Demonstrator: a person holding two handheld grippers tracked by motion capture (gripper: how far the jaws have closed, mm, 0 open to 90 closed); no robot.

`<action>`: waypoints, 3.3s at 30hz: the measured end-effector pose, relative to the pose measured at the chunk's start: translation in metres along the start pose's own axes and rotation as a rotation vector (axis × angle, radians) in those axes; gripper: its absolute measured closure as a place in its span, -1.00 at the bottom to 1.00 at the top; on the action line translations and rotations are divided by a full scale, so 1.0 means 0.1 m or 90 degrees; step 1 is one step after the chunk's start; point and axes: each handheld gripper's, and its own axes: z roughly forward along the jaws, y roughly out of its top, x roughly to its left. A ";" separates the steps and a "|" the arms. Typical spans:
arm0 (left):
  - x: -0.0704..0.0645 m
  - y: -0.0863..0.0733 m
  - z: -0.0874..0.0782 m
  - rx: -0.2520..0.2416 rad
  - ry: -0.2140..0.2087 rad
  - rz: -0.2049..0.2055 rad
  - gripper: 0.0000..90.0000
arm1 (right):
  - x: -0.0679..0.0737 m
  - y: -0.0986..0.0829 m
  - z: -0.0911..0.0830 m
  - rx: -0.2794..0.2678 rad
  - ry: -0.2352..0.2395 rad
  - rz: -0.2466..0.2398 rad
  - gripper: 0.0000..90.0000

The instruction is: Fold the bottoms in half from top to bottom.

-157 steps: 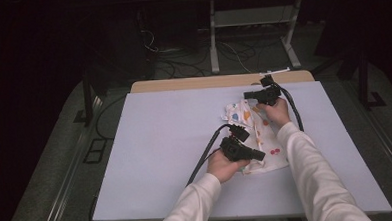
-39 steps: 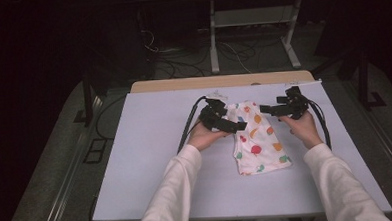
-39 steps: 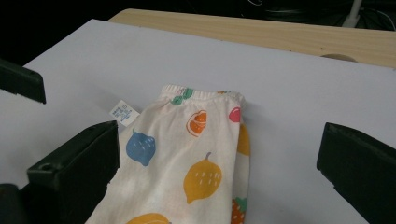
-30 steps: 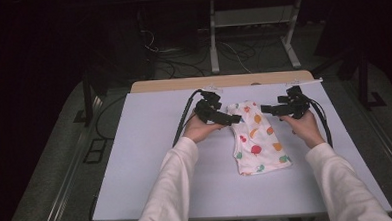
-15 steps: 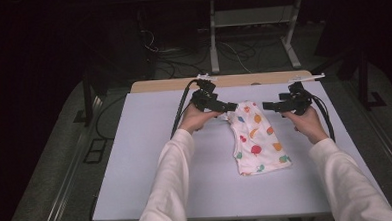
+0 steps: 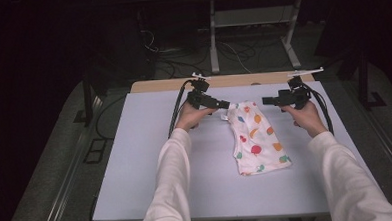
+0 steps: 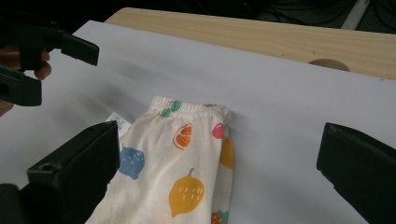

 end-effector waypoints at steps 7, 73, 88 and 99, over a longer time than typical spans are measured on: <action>0.09 -0.06 0.11 0.011 -0.009 -0.043 -1.00 | -0.10 -0.05 0.10 0.016 0.016 0.033 -1.00; 0.04 -0.24 0.65 0.053 -0.016 -0.082 0.91 | -0.22 -0.28 0.66 0.089 0.043 0.179 0.95; -0.13 -0.17 0.54 0.025 -0.029 -0.045 0.92 | -0.14 -0.25 0.43 0.038 0.040 0.123 0.95; -0.25 -0.15 0.38 -0.005 -0.035 -0.026 0.92 | -0.05 -0.27 0.29 -0.008 0.067 0.099 0.95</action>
